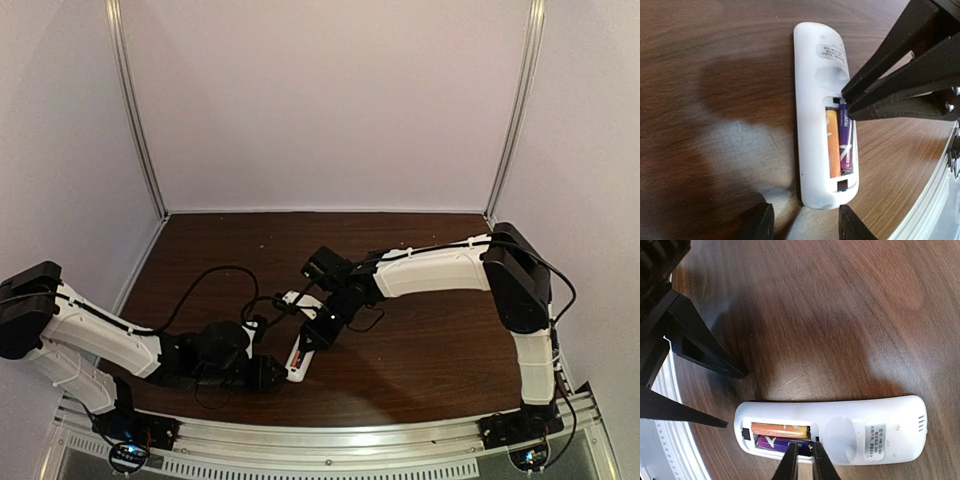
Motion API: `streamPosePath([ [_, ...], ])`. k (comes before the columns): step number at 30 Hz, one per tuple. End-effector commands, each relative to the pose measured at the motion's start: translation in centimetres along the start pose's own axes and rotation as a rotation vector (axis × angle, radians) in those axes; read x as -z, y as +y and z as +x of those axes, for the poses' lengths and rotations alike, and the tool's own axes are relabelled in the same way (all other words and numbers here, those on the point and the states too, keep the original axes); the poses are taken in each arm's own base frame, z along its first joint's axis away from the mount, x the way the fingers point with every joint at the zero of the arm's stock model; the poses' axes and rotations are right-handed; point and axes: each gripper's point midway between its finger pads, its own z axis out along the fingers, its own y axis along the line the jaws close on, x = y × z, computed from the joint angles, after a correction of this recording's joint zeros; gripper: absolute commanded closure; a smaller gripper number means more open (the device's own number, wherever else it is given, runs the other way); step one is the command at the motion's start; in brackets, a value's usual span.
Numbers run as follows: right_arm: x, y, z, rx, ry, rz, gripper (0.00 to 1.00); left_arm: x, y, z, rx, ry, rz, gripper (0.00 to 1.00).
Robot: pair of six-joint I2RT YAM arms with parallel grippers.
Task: Load the batteries into the remote control
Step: Load the battery into the battery compartment.
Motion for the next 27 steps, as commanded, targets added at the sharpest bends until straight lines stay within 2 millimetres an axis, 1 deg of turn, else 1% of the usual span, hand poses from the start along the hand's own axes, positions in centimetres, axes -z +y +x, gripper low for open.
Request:
streamPosePath([
  [1,-0.5,0.9,1.0,0.031,0.051,0.013,0.89,-0.2,-0.1,-0.2,-0.003,-0.006,0.002,0.54],
  [9,-0.8,1.5,1.8,0.052,0.085,0.033,0.92,-0.3,0.0,-0.2,-0.001,-0.006,-0.001,0.53],
  [16,-1.1,1.3,3.1,0.062,0.133,0.067,0.93,-0.4,0.1,-0.1,0.001,-0.003,-0.005,0.54],
  [21,-1.7,0.8,4.2,0.063,0.172,0.095,0.93,-0.5,0.1,-0.1,0.0,-0.003,-0.005,0.54],
  [27,-2.0,0.7,5.1,0.071,0.203,0.129,0.93,-0.5,0.2,-0.1,0.003,-0.003,-0.007,0.53],
])
